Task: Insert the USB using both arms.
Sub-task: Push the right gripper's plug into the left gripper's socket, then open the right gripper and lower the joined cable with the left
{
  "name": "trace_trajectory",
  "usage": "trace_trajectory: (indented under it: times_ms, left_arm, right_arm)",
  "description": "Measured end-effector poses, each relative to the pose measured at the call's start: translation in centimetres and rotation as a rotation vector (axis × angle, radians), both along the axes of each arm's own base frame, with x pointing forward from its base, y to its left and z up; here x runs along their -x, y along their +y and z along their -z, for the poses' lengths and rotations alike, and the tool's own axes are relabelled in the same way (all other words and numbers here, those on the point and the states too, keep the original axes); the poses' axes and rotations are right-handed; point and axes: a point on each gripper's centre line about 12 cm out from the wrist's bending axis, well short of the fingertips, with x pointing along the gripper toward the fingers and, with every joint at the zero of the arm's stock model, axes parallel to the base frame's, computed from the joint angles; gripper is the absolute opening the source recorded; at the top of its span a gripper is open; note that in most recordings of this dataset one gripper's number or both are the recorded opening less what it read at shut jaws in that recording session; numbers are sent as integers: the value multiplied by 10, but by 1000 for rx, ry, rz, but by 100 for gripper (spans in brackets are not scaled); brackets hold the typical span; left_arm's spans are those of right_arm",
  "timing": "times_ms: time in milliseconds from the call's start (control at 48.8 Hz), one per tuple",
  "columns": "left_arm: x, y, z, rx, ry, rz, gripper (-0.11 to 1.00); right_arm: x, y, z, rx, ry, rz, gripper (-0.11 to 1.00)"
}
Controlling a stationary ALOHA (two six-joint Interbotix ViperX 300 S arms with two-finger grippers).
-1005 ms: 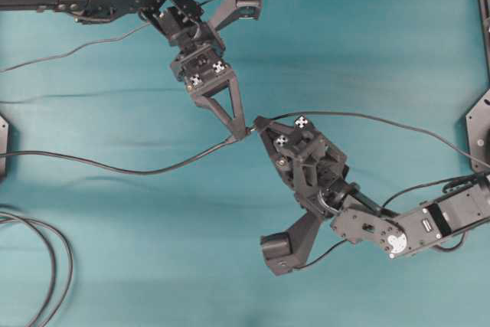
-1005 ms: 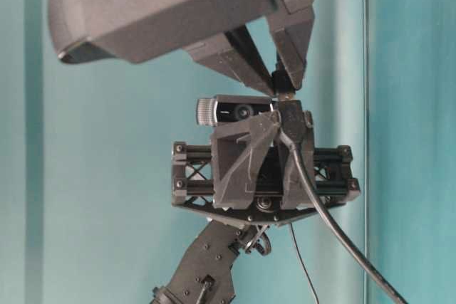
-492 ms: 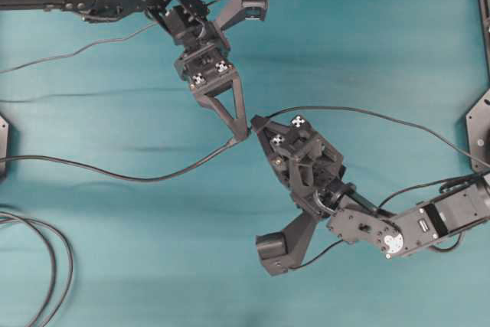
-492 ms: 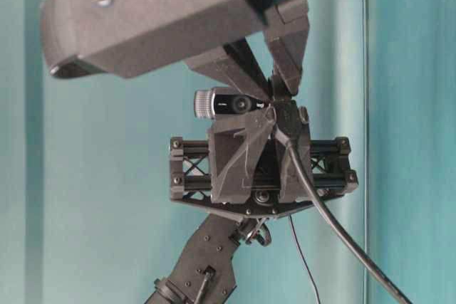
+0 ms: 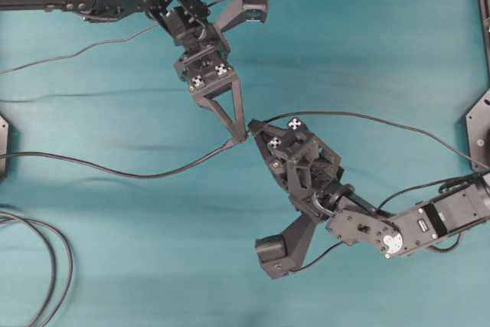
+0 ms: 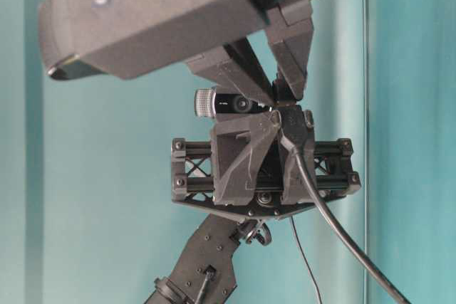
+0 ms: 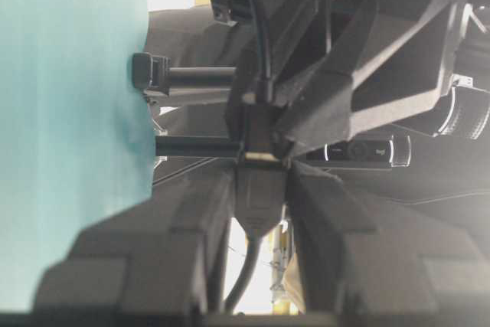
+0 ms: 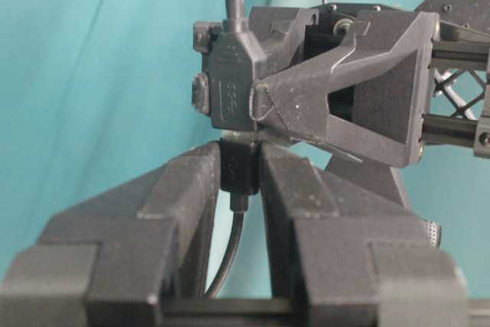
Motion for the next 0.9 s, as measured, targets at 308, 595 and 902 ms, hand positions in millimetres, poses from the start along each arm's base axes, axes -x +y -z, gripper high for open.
trace_trajectory:
  times_ms: [308,595,902]
  left_arm:
    - [-2,0,-2,-12,-5,4,22]
    - [-3,1,-2,-15,-7,5,22]
    - [-4,-1,-2,-18,-8,4,22]
  right_arm:
    - [-1,1,-1,-7,-4,-6,20]
    - [1,-1,0,0,-10,18,20]
    - [4,-3,0,-47,-58,72,43]
